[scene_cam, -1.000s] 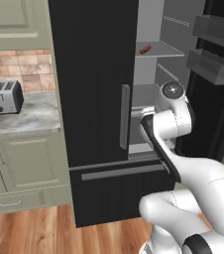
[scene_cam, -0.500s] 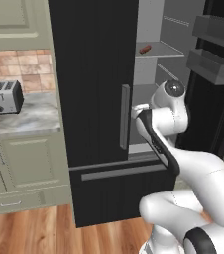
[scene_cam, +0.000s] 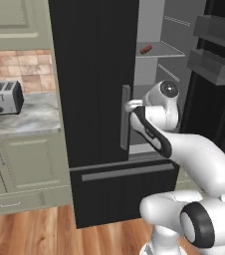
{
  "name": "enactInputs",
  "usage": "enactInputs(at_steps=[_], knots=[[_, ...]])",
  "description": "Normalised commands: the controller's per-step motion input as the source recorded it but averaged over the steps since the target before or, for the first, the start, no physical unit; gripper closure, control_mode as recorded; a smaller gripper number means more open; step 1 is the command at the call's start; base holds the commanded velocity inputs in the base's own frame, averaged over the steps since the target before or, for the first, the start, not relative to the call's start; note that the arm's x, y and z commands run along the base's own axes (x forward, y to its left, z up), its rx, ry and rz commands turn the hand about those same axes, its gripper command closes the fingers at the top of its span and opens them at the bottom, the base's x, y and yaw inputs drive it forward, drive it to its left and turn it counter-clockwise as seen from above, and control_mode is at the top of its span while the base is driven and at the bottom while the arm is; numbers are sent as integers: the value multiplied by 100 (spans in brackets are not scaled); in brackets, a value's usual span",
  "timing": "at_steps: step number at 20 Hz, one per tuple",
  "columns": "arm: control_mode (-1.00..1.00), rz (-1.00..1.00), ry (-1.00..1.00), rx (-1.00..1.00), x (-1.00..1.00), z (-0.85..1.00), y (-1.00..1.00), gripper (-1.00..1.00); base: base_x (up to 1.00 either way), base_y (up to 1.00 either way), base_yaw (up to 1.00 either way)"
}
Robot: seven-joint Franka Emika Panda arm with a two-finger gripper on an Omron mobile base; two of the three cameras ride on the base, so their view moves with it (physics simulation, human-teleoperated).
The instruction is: Move the hot dog bun to the plate on the dining table and place the condiment next to that plate. Then navigate to the fridge and take the sausage and place it on the plate as well.
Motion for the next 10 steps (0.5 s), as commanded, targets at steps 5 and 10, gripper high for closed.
enactInputs(at_steps=[5,10], knots=[[-100,0,-1,0,52,-17,2,-100,0,0,0],[-100,0,0,0,49,-15,0,-100,0,0,0]])
